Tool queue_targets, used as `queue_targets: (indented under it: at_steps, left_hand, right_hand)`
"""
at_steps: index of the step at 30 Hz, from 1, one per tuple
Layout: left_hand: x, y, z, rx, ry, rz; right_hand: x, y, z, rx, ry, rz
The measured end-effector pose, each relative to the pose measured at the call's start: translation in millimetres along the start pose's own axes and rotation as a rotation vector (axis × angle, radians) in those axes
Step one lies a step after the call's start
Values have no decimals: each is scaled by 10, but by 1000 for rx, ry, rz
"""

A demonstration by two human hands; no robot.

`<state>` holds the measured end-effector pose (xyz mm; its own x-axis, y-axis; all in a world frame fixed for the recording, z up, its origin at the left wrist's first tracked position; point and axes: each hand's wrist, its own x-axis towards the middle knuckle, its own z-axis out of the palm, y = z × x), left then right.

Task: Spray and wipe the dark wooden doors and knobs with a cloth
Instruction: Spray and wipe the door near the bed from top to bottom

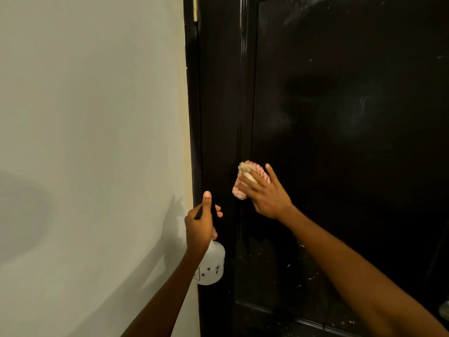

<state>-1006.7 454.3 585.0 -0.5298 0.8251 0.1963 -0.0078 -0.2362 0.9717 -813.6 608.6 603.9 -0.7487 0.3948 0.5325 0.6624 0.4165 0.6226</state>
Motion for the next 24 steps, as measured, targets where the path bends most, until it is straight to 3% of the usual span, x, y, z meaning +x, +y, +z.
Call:
queue_targets:
  at_steps: [6, 10, 13, 18, 21, 24]
  left_hand:
    - [129, 369, 82, -2, -32, 67]
    - [165, 556, 117, -7, -49, 79]
    - [141, 545, 94, -31, -51, 66]
    - [86, 483, 128, -43, -75, 29]
    - [90, 620, 199, -55, -92, 46]
    - [113, 736, 239, -53, -125, 96]
  right_hand:
    - [908, 702, -753, 30, 178, 330]
    - [965, 545, -707, 62, 217, 414]
    - [535, 117, -320, 97, 202, 305]
    - [-485, -329, 231, -40, -249, -119]
    - [-360, -73, 109, -143, -233, -125]
    - [-66, 234, -177, -99, -114, 50]
